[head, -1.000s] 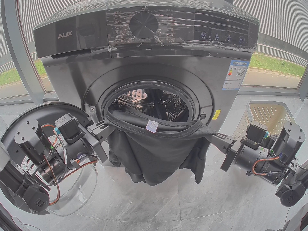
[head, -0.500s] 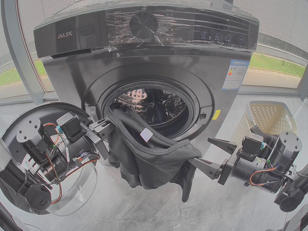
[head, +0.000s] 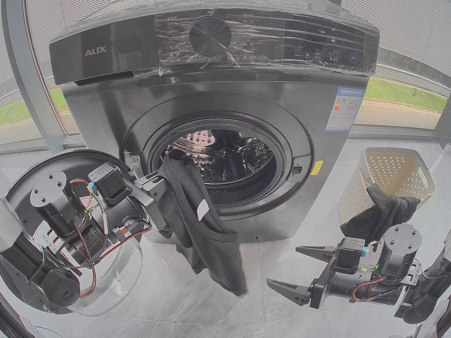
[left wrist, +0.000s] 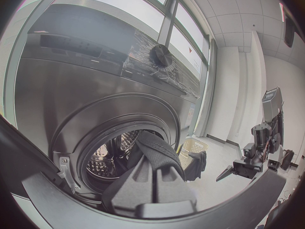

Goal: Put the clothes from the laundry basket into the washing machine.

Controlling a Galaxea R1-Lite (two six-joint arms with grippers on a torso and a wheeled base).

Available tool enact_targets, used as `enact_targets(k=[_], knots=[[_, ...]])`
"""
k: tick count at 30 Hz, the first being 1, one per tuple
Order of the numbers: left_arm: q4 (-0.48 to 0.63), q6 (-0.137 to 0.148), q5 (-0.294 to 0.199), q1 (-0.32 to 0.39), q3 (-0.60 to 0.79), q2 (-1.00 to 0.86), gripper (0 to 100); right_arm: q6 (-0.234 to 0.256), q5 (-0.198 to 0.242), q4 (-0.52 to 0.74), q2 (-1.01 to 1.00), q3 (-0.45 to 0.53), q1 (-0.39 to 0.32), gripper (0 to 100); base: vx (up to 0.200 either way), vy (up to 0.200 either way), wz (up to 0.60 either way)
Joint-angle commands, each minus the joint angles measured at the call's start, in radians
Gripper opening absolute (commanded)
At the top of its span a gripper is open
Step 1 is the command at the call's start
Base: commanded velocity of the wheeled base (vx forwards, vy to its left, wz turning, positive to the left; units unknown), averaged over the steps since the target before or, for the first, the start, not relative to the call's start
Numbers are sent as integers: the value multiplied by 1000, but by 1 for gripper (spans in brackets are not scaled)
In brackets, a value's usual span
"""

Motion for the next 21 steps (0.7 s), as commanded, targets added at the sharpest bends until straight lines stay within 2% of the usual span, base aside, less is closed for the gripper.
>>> enact_targets(k=[1,10,11,14,17,21], knots=[[-1,2,33,-30,-6,20,0,-33,-3,-8,123,12,-27,100,0,0,0],[-3,2,35,-48,-11,20,0,-50,13,-87,238,-95,-30,100,0,0,0],[-3,4,35,-53,-9,20,0,-41,37,-83,253,-138,-24,100,0,0,0],[-3,4,35,-65,-9,19,0,-40,63,-74,293,-214,-24,100,0,0,0],[-3,4,35,-66,-9,19,0,-40,65,-75,348,-293,-22,100,0,0,0],[-3,2,35,-66,-9,19,0,-40,69,-75,390,-338,-8,100,0,0,0]])
